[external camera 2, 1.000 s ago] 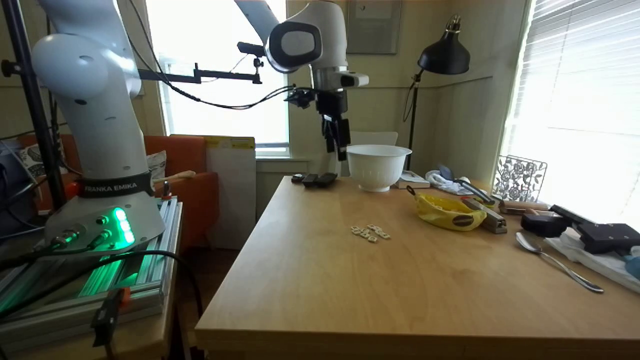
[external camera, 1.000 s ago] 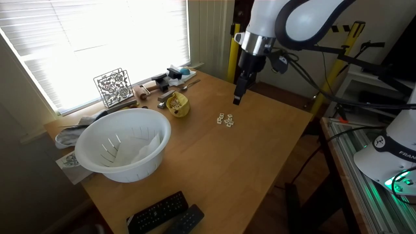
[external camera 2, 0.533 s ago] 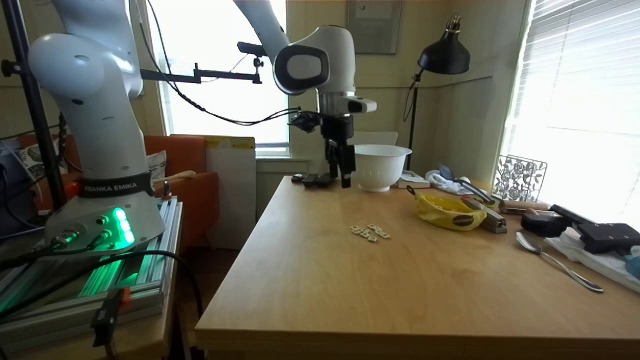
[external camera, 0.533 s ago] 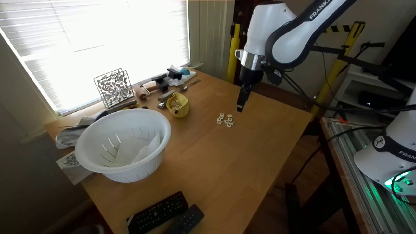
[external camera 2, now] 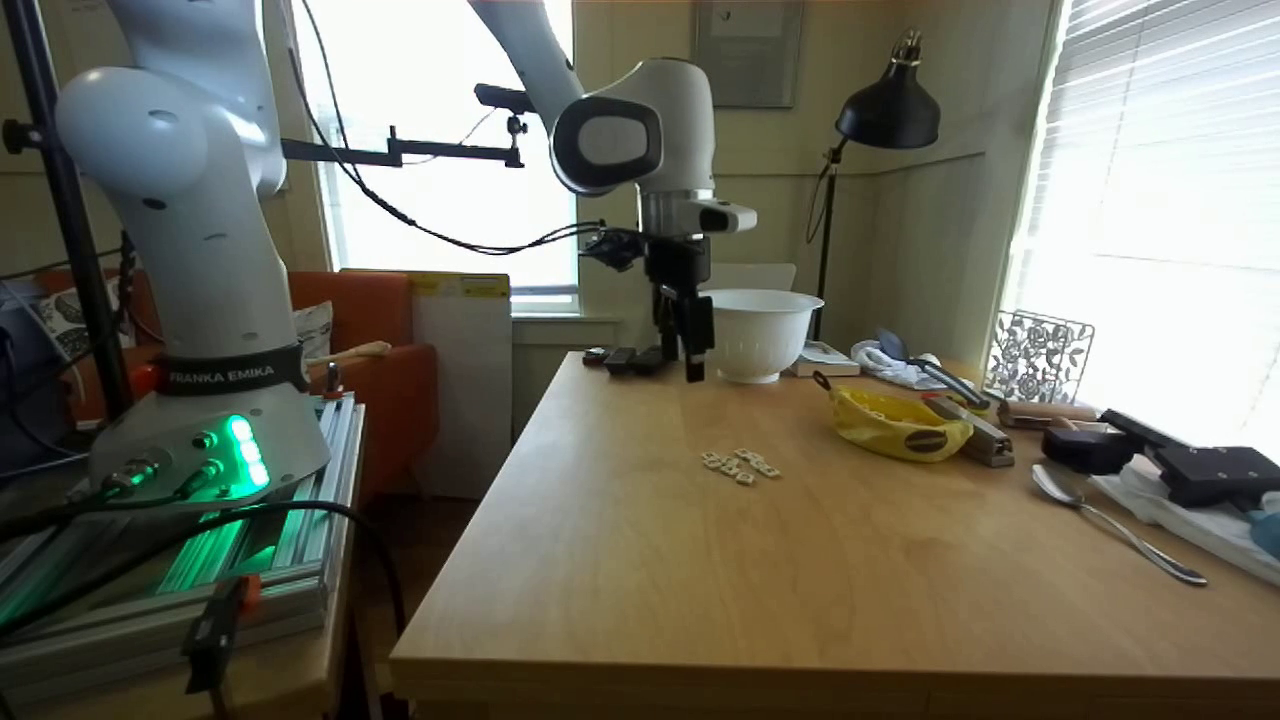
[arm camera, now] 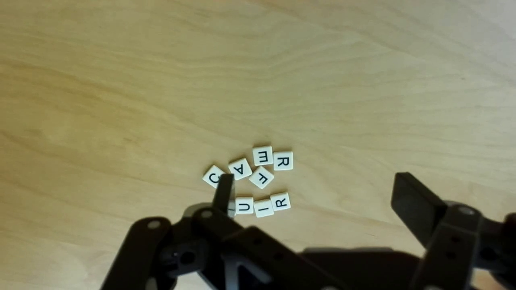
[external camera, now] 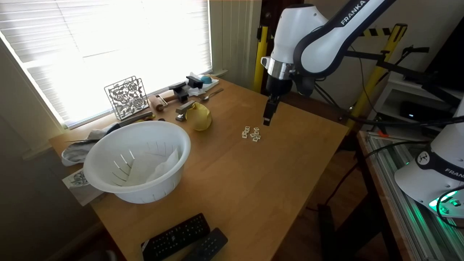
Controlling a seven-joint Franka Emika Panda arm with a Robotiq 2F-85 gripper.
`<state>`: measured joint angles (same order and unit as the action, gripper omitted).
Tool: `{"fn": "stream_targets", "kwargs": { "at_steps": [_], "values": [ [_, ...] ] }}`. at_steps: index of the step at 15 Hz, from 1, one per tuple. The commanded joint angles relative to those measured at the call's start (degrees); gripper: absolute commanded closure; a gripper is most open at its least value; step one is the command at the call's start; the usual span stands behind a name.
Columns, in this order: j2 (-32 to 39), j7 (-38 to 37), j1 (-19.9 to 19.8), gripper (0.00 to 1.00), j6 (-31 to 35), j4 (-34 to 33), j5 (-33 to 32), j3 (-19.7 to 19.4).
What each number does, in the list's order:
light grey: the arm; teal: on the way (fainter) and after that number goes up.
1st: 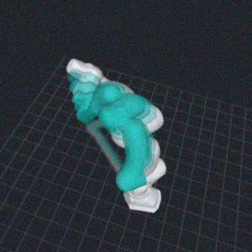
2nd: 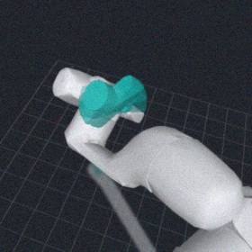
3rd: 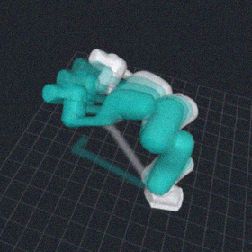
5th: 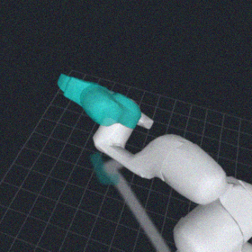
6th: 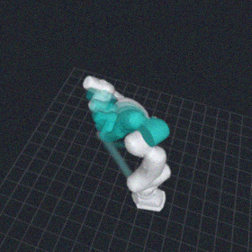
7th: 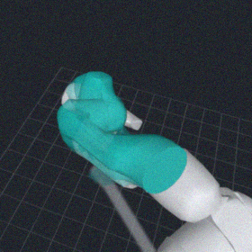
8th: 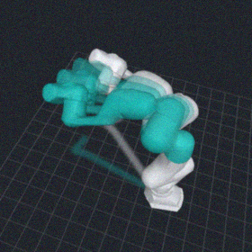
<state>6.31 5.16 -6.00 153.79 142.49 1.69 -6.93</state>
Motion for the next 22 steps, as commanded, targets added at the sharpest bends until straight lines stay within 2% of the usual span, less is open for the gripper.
{"fn": "stream_targets", "kwargs": {
  "at_steps": [1, 2, 4, 11, 14, 15, 19, 20, 22],
  "values": [
    [2.34, 1.07, -0.79, 0.0, 3.59, -0.82, 0.6, 0.33],
    [3.31, 2.56, -1.17, 0.0, 5.12, -1.17, 2.16, 0.72],
    [5.31, 5.25, -2.07, 0.26, 7.97, -1.83, 5.09, 1.77],
    [13.24, 18.36, -9.19, 0.76, 15.95, -5.31, 14.36, 10.15],
    [16.66, 22.9, -12.86, 0.97, 18.98, -6.74, 14.61, 13.88],
    [17.57, 23.98, -14.06, 1.0, 19.63, -7.12, 14.21, 14.95],
    [20.85, 27.13, -16.97, 1.0, 21.21, -8.54, 12.37, 16.63],
    [21.39, 25.13, -18.99, 1.0, 21.54, -8.61, 8.78, 17.89],
    [22.23, 25.25, -20.43, 1.0, 21.74, -9.05, 6.67, 18.59]
  ]
}}
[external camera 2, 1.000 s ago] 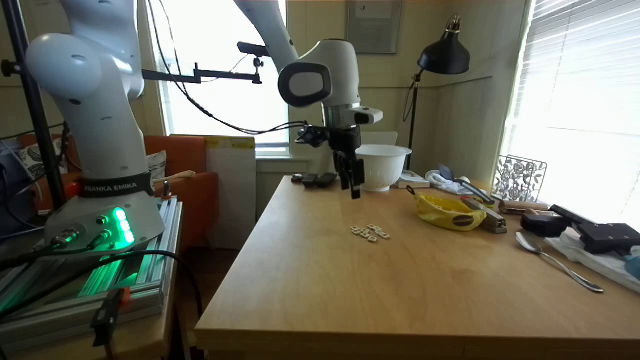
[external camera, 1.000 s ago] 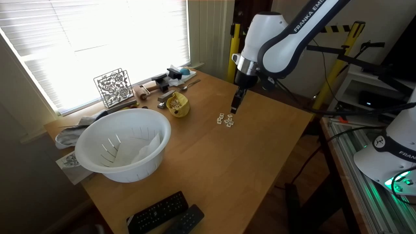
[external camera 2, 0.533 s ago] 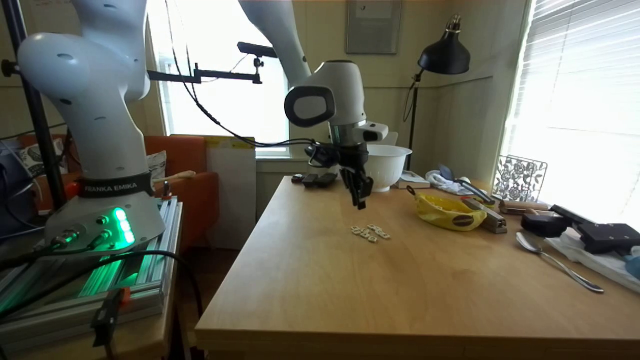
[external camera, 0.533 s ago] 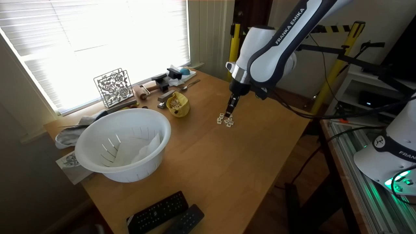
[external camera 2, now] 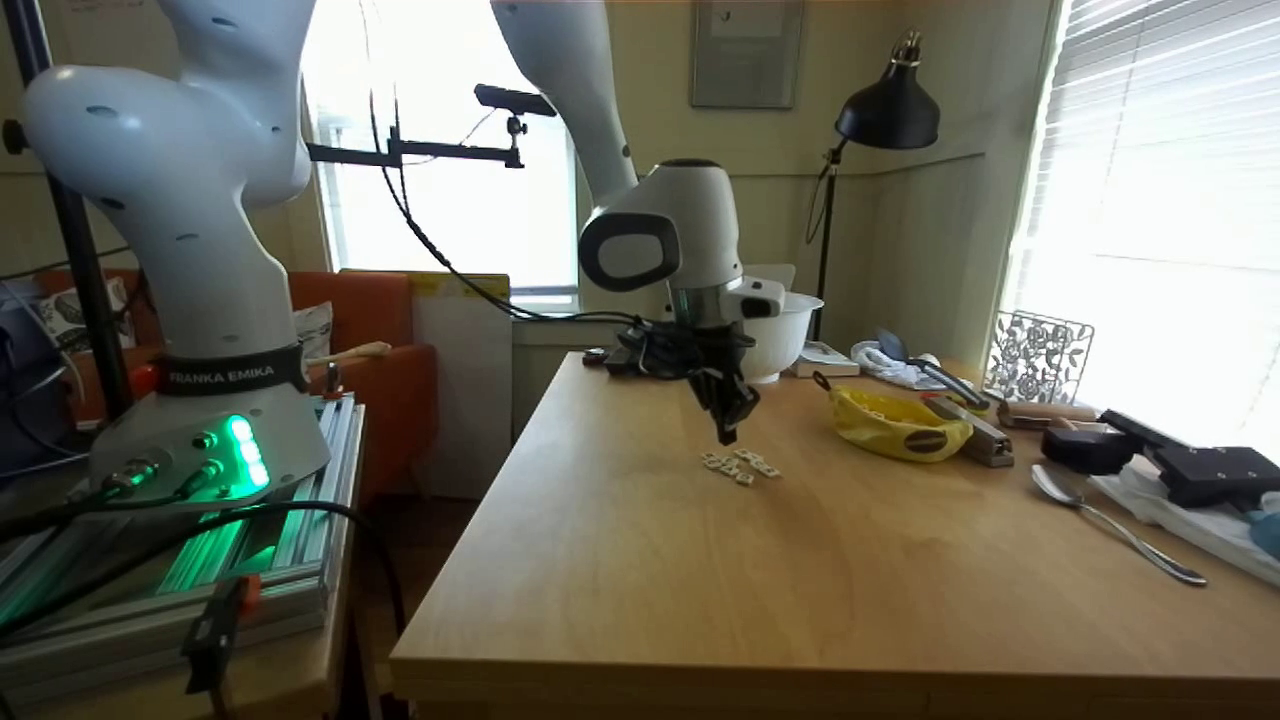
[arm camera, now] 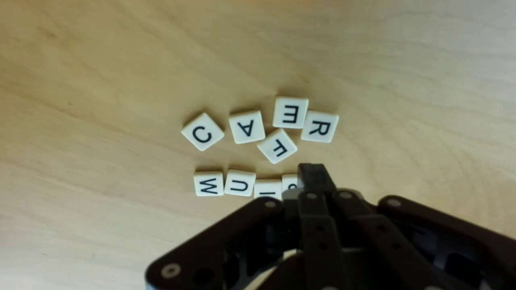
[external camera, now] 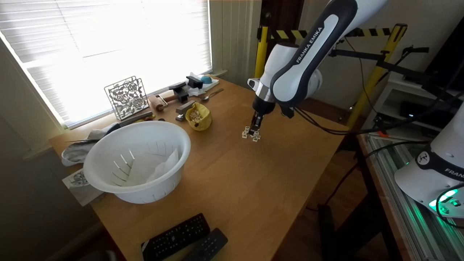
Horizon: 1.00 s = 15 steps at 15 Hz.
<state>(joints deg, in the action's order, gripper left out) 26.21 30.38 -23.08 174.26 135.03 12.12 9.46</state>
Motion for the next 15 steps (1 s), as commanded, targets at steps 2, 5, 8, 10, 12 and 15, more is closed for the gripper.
{"fn": "stream_targets", "kwargs": {
  "at_steps": [2, 5, 8, 10, 12, 15],
  "values": [
    [3.03, 0.11, -4.91, 1.0, 1.25, -1.94, -5.65, 3.14],
    [3.87, 0.17, -6.65, 1.0, 1.33, -2.22, -8.02, 4.2],
    [4.17, 0.35, -7.68, 1.0, 1.02, -2.11, -9.9, 4.69],
    [4.33, 0.53, -8.13, 1.0, 0.92, -2.04, -10.88, 4.78],
    [4.34, 0.59, -8.47, 1.0, 0.77, -2.08, -11.56, 4.87],
    [4.29, -1.03, -8.0, 1.0, 0.64, -1.86, -11.09, 4.48]
  ]
}}
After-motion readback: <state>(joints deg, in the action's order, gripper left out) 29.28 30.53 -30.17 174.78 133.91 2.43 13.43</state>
